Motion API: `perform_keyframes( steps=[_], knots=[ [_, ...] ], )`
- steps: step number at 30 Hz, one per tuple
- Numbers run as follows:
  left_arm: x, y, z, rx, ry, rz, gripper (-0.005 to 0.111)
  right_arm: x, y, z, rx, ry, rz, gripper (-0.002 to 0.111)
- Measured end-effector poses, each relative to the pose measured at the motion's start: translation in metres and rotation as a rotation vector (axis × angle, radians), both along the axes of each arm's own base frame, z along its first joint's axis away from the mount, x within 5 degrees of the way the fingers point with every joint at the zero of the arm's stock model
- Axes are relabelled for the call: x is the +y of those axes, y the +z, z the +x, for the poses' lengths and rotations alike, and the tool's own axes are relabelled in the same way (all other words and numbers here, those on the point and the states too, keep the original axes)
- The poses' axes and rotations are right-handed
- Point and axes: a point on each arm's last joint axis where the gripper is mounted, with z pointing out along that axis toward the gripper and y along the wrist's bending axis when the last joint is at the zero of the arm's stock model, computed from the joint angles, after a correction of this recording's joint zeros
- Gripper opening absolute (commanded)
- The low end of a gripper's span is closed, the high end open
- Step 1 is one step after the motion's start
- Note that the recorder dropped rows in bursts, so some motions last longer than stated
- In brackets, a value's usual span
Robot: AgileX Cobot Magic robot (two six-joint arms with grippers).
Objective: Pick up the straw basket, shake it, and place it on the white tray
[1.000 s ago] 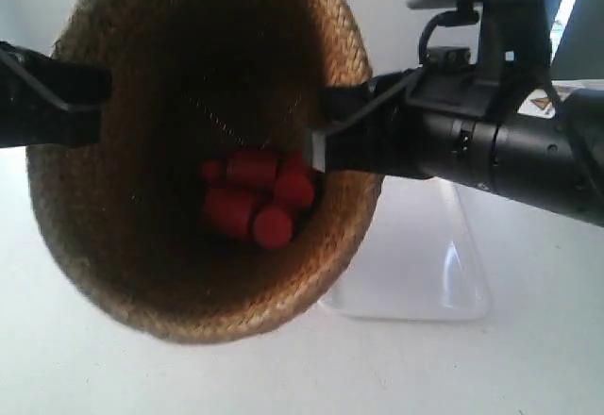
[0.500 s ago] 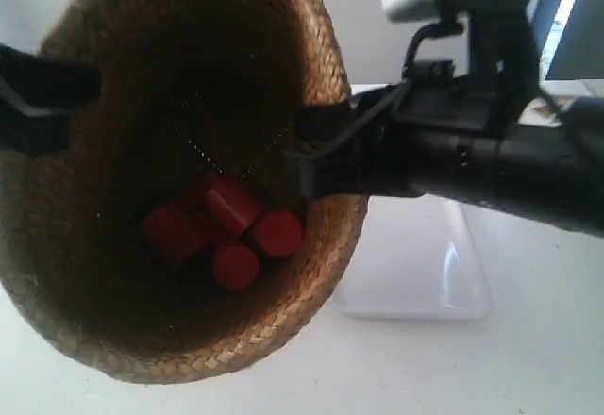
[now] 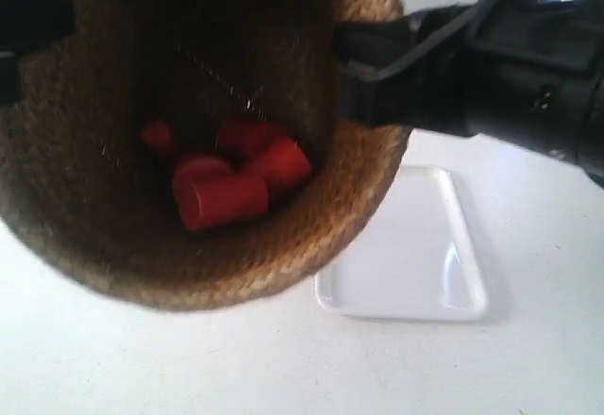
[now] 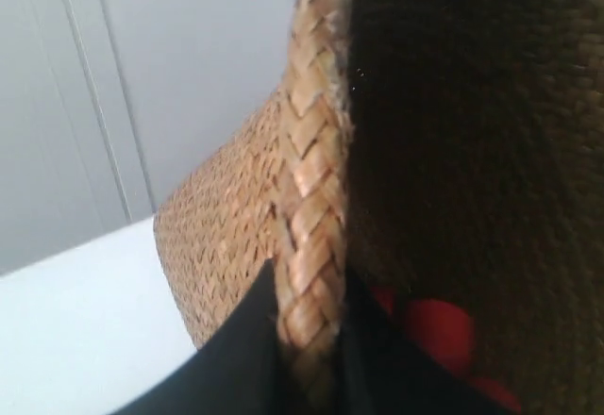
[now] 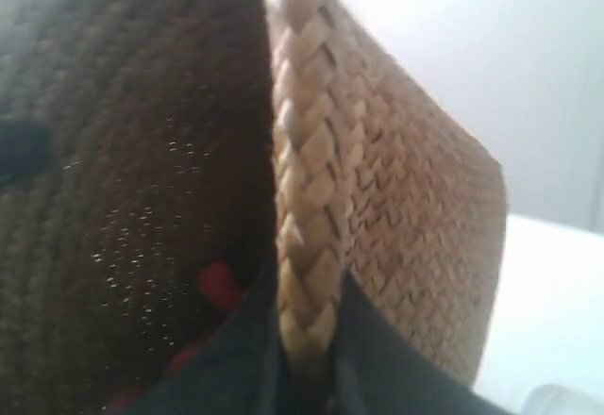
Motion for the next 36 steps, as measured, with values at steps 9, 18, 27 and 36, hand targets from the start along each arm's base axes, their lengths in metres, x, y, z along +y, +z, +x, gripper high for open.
perform_keyframes(
  steps=[9, 18, 27, 36],
  knots=[
    [-0.003, -0.019, 0.006, 0.137, 0.005, 0.023, 0.000, 0.005, -0.019, 0.003, 0.128, 0.059, -0.049, 0.000],
    [-0.002, -0.025, 0.012, 0.235, 0.029, 0.022, 0.000, 0.005, -0.020, 0.010, 0.155, 0.055, -0.062, 0.000],
    [0.000, -0.013, 0.020, 0.075, 0.051, -0.002, 0.000, -0.003, -0.016, 0.022, 0.031, -0.076, -0.055, 0.000],
    [0.001, 0.007, -0.004, -0.035, -0.014, 0.018, 0.000, 0.003, 0.014, 0.001, -0.031, 0.063, -0.073, 0.000]
  ],
)
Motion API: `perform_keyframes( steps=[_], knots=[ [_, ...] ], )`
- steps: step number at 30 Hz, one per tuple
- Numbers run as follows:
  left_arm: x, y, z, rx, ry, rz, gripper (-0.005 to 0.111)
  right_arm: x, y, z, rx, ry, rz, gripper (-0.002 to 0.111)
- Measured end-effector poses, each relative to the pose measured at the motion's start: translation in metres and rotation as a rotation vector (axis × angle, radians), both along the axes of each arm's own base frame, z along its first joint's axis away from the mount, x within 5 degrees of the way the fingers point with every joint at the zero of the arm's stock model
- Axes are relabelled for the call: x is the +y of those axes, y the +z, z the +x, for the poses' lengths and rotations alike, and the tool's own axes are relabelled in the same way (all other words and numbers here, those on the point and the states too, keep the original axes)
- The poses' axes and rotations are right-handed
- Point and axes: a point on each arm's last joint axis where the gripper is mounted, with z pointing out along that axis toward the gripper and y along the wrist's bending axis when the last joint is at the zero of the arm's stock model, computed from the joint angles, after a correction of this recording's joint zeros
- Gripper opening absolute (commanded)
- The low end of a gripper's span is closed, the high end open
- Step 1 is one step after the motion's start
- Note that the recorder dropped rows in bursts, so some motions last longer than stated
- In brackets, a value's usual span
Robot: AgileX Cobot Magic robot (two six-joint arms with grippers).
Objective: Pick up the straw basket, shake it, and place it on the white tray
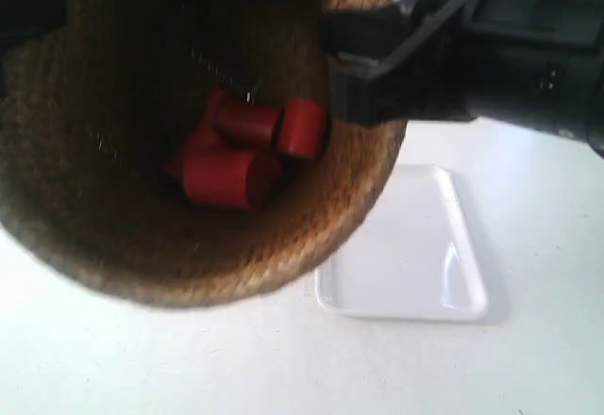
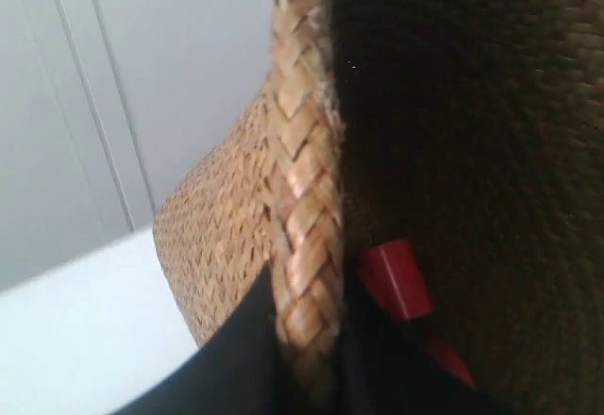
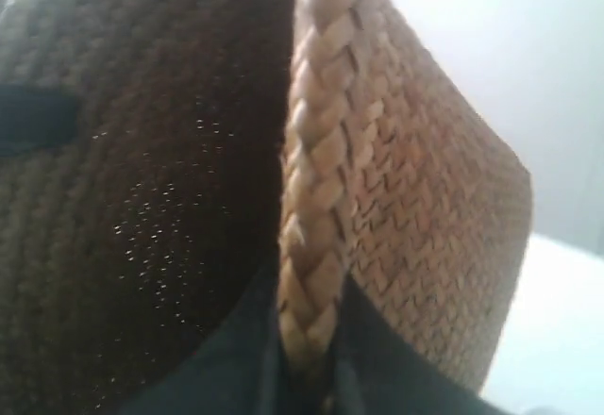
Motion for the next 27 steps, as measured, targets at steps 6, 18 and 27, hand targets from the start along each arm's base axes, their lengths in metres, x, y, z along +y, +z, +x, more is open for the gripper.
perform_keyframes(
  steps=[6, 18, 27],
  knots=[
    [-0.010, -0.036, 0.029, 0.191, 0.032, 0.054, 0.000, 0.017, -0.037, 0.029, 0.109, 0.009, -0.128, 0.000],
    [-0.001, -0.032, 0.027, 0.131, 0.068, 0.046, 0.000, 0.020, -0.034, 0.031, 0.046, -0.019, -0.124, 0.000],
    [0.007, -0.003, -0.003, -0.026, 0.026, 0.016, 0.000, 0.015, 0.010, 0.004, -0.091, 0.030, -0.046, 0.000]
  ],
)
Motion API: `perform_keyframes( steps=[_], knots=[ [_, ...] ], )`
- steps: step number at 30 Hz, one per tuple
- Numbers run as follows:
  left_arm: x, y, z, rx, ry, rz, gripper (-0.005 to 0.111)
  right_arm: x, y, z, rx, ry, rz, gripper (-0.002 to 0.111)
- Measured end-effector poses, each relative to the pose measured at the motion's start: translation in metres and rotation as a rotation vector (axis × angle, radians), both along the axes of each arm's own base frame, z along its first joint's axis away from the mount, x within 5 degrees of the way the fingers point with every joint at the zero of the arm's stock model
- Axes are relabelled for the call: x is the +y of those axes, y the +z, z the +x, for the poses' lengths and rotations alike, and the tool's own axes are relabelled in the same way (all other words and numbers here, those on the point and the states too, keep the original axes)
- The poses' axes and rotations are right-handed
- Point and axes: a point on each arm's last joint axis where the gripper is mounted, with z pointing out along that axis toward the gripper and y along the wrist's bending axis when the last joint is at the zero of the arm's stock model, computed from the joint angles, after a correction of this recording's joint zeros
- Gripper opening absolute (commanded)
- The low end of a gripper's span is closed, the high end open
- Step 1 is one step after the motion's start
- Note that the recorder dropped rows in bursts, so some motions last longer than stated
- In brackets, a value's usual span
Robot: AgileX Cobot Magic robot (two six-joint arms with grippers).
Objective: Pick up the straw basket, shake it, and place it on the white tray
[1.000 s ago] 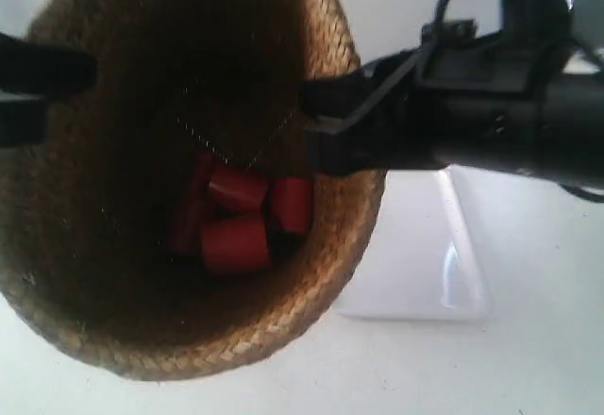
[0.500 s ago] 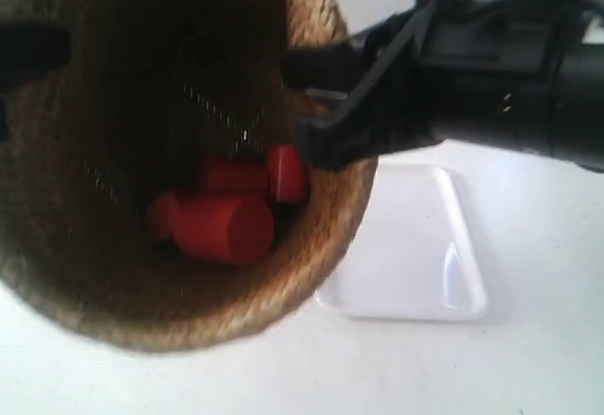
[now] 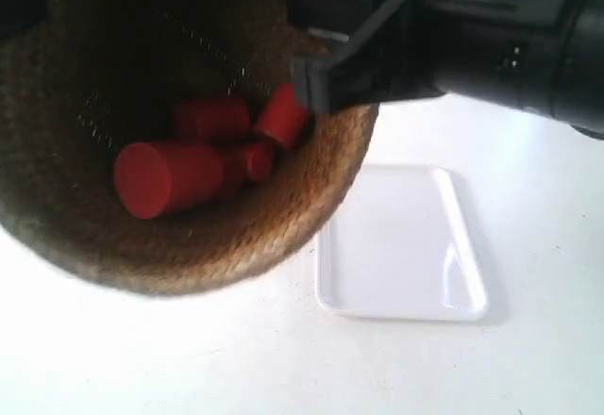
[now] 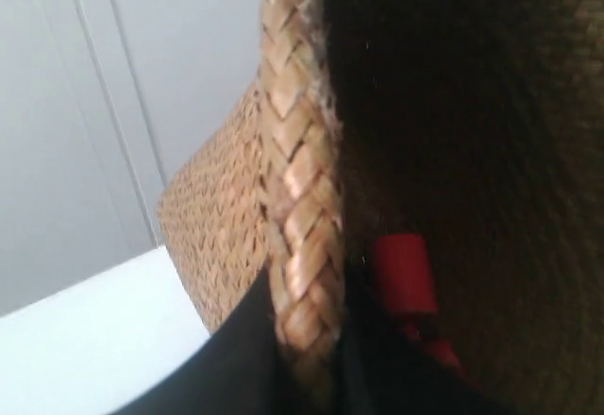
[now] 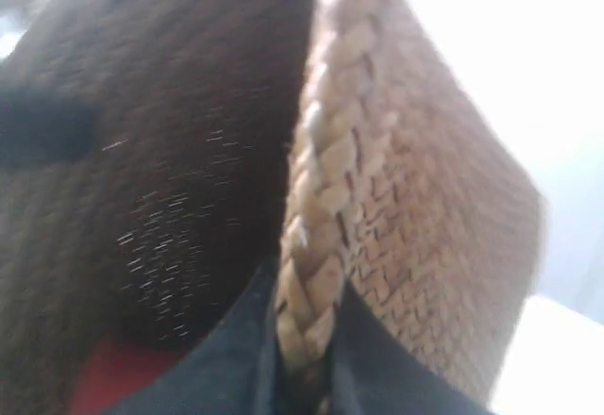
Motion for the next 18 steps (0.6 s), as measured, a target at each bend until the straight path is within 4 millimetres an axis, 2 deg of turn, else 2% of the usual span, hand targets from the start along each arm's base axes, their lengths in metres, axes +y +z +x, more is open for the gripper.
perform_keyframes(
  steps=[3, 5, 6, 7, 9, 10, 11, 13, 14, 16, 17, 18],
  knots=[
    [-0.005, -0.016, 0.021, 0.085, 0.031, 0.003, 0.000, -0.001, -0.014, 0.024, 0.000, -0.099, -0.018, 0.000],
    [-0.007, -0.024, 0.023, 0.169, 0.029, 0.000, 0.000, 0.004, -0.028, 0.027, 0.091, -0.060, -0.052, 0.000],
    [-0.008, -0.025, 0.018, 0.197, 0.015, 0.003, 0.000, 0.007, -0.032, 0.024, 0.138, -0.020, -0.072, 0.000],
    [-0.007, -0.019, 0.004, 0.176, -0.020, -0.008, 0.000, 0.008, -0.025, 0.011, 0.148, 0.038, -0.072, 0.000],
    [-0.003, -0.008, -0.006, 0.064, -0.035, -0.009, 0.000, 0.001, -0.016, 0.005, 0.043, -0.014, -0.025, 0.000],
    [-0.003, -0.007, -0.001, 0.030, -0.022, -0.005, 0.000, -0.002, -0.017, 0.007, 0.015, -0.051, -0.010, 0.000],
    [-0.005, -0.013, 0.013, 0.035, 0.007, 0.014, 0.000, -0.004, -0.029, 0.019, -0.004, -0.129, -0.013, 0.000],
    [-0.009, -0.029, 0.026, 0.156, 0.022, 0.038, 0.000, 0.003, -0.048, 0.027, 0.094, -0.103, -0.058, 0.000],
    [-0.010, -0.033, 0.025, 0.201, 0.012, 0.046, 0.000, 0.005, -0.049, 0.024, 0.130, -0.070, -0.069, 0.000],
    [-0.009, -0.016, 0.001, 0.158, -0.045, 0.014, 0.000, 0.005, -0.019, -0.004, 0.105, 0.047, -0.028, 0.000],
    [-0.006, -0.005, -0.006, 0.086, -0.052, -0.016, 0.000, 0.000, -0.008, -0.011, 0.050, 0.042, 0.006, 0.000],
    [-0.004, 0.003, -0.007, 0.000, -0.042, -0.035, 0.000, -0.006, -0.001, -0.010, -0.017, -0.011, 0.042, 0.000]
  ],
)
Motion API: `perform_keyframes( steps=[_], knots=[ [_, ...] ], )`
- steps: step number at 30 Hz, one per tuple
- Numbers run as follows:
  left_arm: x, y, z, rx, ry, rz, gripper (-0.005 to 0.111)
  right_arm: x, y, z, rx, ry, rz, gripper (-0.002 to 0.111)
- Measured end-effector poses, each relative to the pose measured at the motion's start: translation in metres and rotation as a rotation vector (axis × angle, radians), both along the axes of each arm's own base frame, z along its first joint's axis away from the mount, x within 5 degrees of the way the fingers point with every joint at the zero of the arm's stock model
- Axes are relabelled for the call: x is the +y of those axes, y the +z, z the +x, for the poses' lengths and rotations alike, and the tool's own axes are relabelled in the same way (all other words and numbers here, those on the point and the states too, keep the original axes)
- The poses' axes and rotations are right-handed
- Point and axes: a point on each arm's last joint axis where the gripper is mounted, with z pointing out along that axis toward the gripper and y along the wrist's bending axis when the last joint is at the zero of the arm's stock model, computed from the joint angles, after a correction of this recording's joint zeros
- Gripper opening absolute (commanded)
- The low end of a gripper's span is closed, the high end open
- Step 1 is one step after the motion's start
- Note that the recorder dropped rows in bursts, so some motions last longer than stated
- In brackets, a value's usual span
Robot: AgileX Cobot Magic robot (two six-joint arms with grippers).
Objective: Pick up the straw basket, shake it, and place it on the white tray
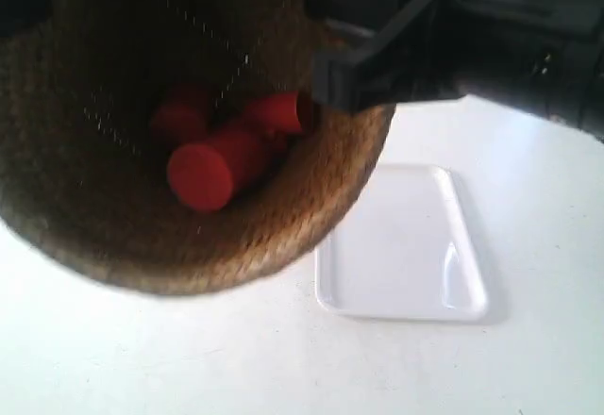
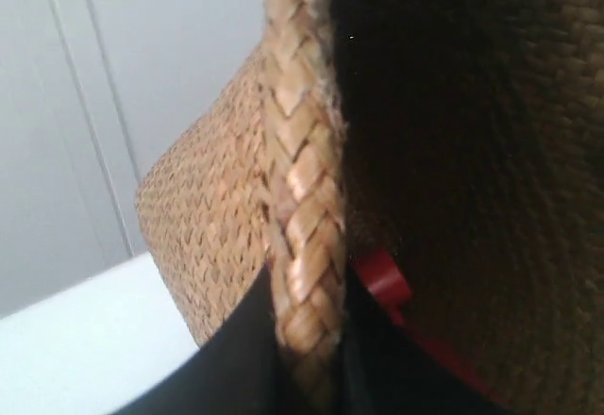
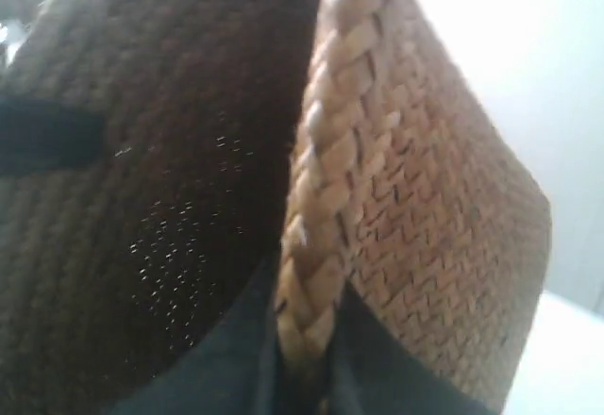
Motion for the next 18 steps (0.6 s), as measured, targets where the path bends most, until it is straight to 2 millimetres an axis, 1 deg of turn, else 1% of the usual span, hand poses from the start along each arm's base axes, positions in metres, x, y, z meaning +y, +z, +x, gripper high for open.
perform_keyframes(
  steps=[1, 2, 3, 4, 5, 6, 9, 11, 12, 14, 18],
  knots=[
    [0.000, 0.000, 0.008, -0.028, 0.028, 0.001, 0.000, -0.004, -0.001, 0.007, -0.031, -0.061, 0.015, 0.000],
    [-0.002, -0.010, 0.024, 0.018, 0.057, 0.016, 0.000, -0.004, -0.013, 0.022, -0.015, -0.117, -0.008, 0.000],
    [-0.005, -0.020, 0.034, 0.103, 0.069, 0.017, 0.000, 0.000, -0.028, 0.032, 0.050, -0.117, -0.045, 0.000],
    [-0.008, -0.034, 0.039, 0.226, 0.064, 0.042, 0.000, 0.006, -0.044, 0.036, 0.155, -0.068, -0.094, 0.000],
    [-0.009, -0.039, 0.038, 0.274, 0.054, 0.055, 0.000, 0.009, -0.049, 0.034, 0.199, -0.035, -0.113, 0.000],
    [-0.010, -0.039, 0.031, 0.302, 0.032, 0.066, 0.000, 0.011, -0.050, 0.029, 0.230, 0.001, -0.125, 0.000],
    [-0.006, -0.027, 0.011, 0.264, 0.001, 0.037, 0.000, 0.011, -0.038, 0.011, 0.212, 0.059, -0.097, 0.000],
    [-0.004, -0.019, 0.007, 0.215, 0.002, 0.019, 0.000, 0.006, -0.029, 0.007, 0.165, 0.044, -0.067, 0.000],
    [-0.003, -0.015, 0.007, 0.183, 0.007, 0.006, 0.000, 0.004, -0.024, 0.006, 0.139, 0.029, -0.052, 0.000],
    [-0.004, -0.013, 0.010, 0.166, 0.010, 0.003, 0.000, 0.003, -0.021, 0.007, 0.117, 0.015, -0.041, 0.000],
    [-0.010, -0.020, 0.021, 0.230, 0.018, 0.000, 0.000, 0.003, -0.027, 0.011, 0.198, 0.006, -0.006, 0.000]
  ],
)
